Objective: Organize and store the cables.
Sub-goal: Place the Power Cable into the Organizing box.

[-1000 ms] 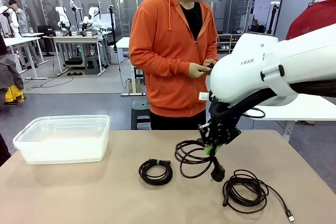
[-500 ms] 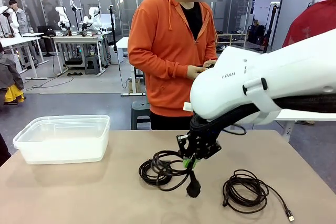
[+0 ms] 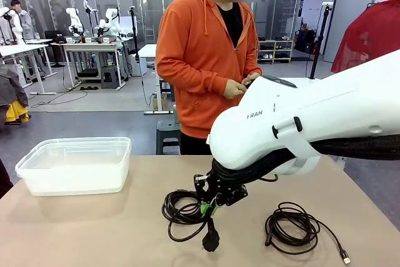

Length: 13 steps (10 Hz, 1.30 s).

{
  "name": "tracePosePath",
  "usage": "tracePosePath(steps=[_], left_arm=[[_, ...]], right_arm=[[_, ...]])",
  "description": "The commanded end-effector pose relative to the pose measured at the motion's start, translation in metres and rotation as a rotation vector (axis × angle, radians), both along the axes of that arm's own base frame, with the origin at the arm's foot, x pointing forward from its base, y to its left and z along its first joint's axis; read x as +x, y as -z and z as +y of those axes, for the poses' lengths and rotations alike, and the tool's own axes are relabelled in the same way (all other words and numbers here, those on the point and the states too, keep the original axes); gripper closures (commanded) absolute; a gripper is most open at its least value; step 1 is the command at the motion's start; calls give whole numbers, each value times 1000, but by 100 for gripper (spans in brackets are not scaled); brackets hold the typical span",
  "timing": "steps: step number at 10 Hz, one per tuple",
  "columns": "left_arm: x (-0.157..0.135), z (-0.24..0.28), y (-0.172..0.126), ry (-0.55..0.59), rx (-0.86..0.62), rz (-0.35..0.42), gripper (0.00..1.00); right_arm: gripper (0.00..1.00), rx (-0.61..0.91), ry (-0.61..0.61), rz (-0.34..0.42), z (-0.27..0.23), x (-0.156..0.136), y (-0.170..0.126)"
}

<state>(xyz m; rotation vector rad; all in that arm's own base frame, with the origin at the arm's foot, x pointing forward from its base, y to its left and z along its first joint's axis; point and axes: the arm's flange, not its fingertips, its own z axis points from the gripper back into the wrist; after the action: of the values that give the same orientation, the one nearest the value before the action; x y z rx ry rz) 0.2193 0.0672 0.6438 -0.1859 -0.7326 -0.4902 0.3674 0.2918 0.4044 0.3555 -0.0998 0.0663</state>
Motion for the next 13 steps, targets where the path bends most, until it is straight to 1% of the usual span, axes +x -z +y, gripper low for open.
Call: tracePosePath(steps=[1, 4, 5, 6, 7, 9, 12, 13], left_arm=[[-1, -1, -1, 9, 3, -5, 0], [-1, -1, -1, 9, 3, -5, 0], [-1, -1, -1, 9, 3, -5, 0], [-1, -1, -1, 9, 3, -5, 0], [-1, -1, -1, 9, 3, -5, 0], [-1, -1, -1, 9, 3, -5, 0], [-1, -1, -1, 9, 3, -5, 0], [-1, -1, -1, 9, 3, -5, 0]], right_arm=[[100, -10, 2, 3, -7, 5, -6], [100, -10, 2, 3, -7, 5, -6], [82, -3, 8, 9, -6, 3, -1], [82, 79, 30, 13, -8, -4, 4], [82, 68, 28, 10, -6, -6, 13], [82, 100, 47, 17, 1, -2, 21], [82, 34, 36, 41, 14, -2, 48], [82, -3, 31, 35, 18, -3, 56]])
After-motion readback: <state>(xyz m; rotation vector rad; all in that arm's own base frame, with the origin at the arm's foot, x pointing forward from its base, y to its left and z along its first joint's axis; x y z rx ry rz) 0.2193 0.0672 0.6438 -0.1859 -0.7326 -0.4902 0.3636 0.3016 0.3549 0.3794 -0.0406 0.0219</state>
